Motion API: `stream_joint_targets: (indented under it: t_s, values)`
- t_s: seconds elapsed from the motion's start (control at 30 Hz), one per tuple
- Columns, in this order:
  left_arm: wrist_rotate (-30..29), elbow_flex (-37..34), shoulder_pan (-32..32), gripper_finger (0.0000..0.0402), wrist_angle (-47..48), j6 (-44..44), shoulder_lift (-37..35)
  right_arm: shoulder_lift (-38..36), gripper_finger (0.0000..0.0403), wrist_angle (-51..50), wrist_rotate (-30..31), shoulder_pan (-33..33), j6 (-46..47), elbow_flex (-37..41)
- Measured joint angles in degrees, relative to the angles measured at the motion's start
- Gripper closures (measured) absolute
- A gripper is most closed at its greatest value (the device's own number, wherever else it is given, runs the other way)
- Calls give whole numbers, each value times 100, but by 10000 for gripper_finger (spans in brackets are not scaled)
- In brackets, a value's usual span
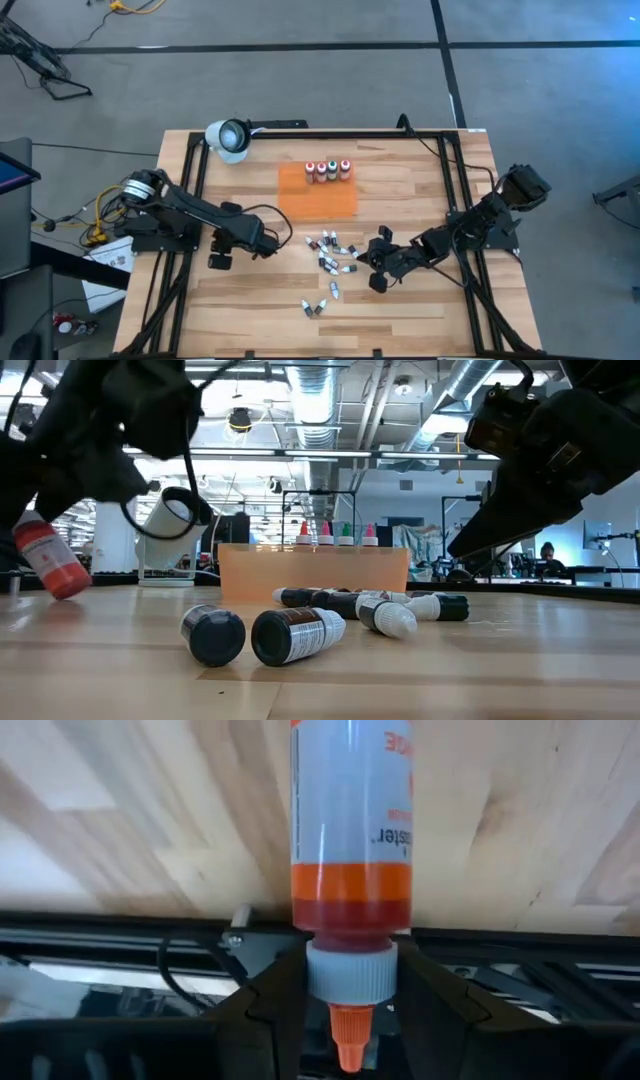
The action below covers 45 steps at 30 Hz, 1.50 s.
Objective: Pick & Place food coloring
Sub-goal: Put the big orange food coloring bottle into the orange bin
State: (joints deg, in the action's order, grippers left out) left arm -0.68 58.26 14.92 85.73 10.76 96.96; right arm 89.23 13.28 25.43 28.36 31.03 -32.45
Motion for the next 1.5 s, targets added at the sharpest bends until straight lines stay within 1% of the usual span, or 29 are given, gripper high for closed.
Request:
stream_joint_targets:
  t_s: [0.1, 0.23, 0.43, 0.63, 0.83, 1.0, 1.17, 1.33, 1.43, 1.5]
  values:
    - [4, 0, 0, 278, -98, -194, 302, 0, 402, -13, 0, 0, -2, 0]
    - [-22, 2, -2, 278, -70, -356, 516, 0, 402, -15, 0, 0, -2, 0]
    - [-452, 228, 0, 278, 451, -310, 530, 0, 402, -33, 0, 0, -4, 0]
    - [-447, 607, -2, 278, 417, -329, 487, 0, 402, -37, -1, 0, -4, 0]
    - [2, 720, -2, 278, 430, -321, 488, 0, 402, -47, -2, 0, -4, 0]
    - [163, 716, -4, 278, 429, -290, 488, 2, 402, -81, -3, 0, -13, 0]
    - [759, 715, -4, 278, 429, -257, 486, 2, 402, -82, -4, 0, -13, 0]
    - [1146, 715, 7, 278, 419, -138, 437, 2, 402, -83, -7, 0, -13, 0]
    - [1294, 743, 45, 278, 430, -106, 218, 2, 402, -82, -8, 0, -13, 0]
    - [1362, 796, 92, 278, 424, -57, -60, 2, 402, -83, -9, 0, -13, 0]
